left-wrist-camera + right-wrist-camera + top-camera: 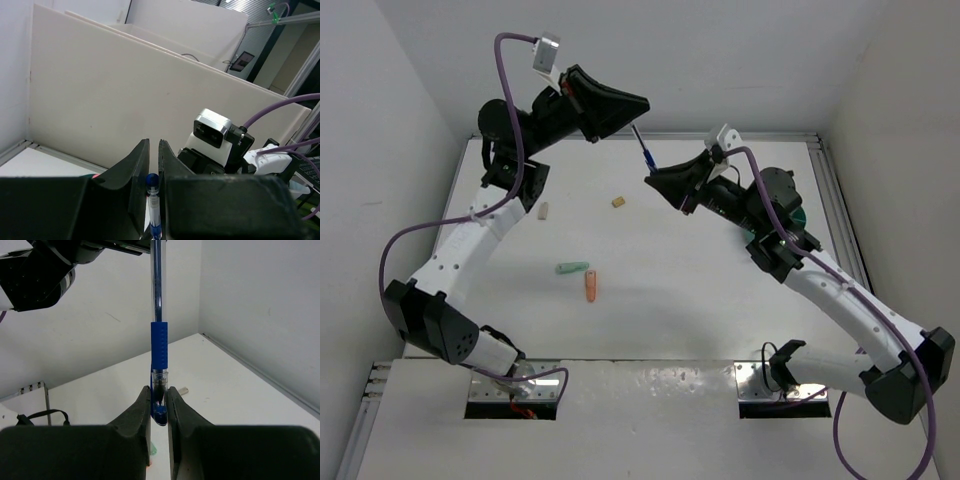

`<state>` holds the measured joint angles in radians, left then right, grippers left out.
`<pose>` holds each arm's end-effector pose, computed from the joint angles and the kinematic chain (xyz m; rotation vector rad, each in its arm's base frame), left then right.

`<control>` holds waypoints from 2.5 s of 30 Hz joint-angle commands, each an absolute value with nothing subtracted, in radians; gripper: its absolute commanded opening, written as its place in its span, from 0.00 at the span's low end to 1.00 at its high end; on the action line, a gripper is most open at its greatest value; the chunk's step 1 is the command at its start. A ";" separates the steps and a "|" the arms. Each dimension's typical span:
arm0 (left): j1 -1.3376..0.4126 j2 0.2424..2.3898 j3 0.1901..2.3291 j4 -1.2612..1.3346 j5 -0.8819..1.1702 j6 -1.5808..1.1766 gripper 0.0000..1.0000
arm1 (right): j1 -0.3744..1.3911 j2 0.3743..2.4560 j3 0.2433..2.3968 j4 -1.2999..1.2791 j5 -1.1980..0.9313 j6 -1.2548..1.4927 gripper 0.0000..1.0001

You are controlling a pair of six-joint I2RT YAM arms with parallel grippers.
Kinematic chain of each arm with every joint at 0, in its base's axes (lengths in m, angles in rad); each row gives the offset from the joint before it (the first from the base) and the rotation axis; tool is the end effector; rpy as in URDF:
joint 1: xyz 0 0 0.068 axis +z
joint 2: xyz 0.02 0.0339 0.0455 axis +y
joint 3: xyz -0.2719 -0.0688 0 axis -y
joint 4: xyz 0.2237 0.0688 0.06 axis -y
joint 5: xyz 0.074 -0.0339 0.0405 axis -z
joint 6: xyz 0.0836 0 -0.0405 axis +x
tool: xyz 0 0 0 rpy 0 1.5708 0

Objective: Sort the stationery into containers
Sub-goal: Close the pen cap on the pen.

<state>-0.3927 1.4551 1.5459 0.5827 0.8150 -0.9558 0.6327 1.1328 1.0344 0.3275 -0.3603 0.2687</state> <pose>0.2618 -0.1743 0.5455 0.5527 1.1457 -1.5476 0.2095 0.1902 0.4320 -0.5662 1.3113 0.9923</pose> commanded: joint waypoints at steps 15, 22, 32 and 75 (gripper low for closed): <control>-0.479 1.402 1.382 0.620 0.857 -0.960 0.00 | 0.640 1.147 1.107 0.512 -0.301 0.324 0.00; -0.480 1.404 1.355 0.597 0.854 -0.960 0.00 | 0.640 1.141 1.103 0.535 -0.325 0.302 0.00; -0.491 1.399 1.309 0.564 0.857 -0.946 0.00 | 0.641 1.140 1.103 0.548 -0.368 0.265 0.00; -0.514 1.374 1.166 0.468 0.853 -0.873 0.00 | 0.643 1.132 1.129 0.586 -0.385 0.230 0.00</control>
